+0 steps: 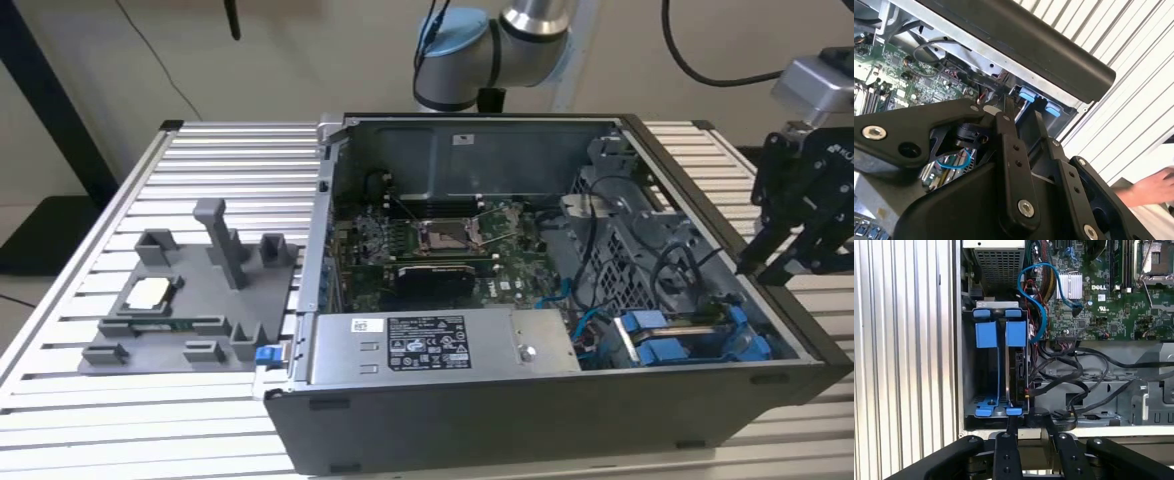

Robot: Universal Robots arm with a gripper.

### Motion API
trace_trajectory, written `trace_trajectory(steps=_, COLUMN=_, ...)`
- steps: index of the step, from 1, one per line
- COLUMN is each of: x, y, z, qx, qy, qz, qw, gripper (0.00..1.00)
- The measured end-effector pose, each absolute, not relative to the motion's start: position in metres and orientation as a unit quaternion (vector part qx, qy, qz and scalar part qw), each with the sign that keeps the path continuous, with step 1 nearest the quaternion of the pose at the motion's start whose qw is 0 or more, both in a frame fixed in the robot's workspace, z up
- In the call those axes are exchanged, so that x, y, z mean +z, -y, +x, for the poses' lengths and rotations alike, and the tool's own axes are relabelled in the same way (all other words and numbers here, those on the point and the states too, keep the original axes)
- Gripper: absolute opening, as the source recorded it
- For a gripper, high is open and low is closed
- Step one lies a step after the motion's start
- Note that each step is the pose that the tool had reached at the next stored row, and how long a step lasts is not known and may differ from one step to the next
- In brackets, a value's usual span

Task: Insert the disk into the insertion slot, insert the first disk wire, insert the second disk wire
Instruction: 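Insert the second disk wire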

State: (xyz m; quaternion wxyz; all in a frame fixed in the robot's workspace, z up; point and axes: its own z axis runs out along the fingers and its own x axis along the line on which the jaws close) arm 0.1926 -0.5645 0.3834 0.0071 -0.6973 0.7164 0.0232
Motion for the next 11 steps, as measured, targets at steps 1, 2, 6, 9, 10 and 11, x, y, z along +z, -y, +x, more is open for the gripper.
trace_trajectory(steps=1, x=0.3831, y=0.5645, z=0.1928, qx=0.024, qy=-0.716, qz=-0.697, qw=0.009, gripper=0.33)
trace_trajectory(steps=2, x=0.3826, y=0.5645, z=0.1930, qx=0.025, qy=-0.716, qz=-0.697, qw=0.012, gripper=0.33)
trace_trajectory(steps=6, x=0.3806, y=0.5645, z=0.1938, qx=0.034, qy=-0.716, qz=-0.697, qw=0.024, gripper=0.33)
trace_trajectory(steps=9, x=0.3789, y=0.5645, z=0.1945, qx=0.042, qy=-0.715, qz=-0.697, qw=0.032, gripper=0.33)
trace_trajectory(steps=10, x=0.3782, y=0.5645, z=0.1946, qx=0.043, qy=-0.715, qz=-0.697, qw=0.035, gripper=0.33)
trace_trajectory(steps=11, x=0.3776, y=0.5645, z=0.1947, qx=0.045, qy=-0.715, qz=-0.697, qw=0.037, gripper=0.33)
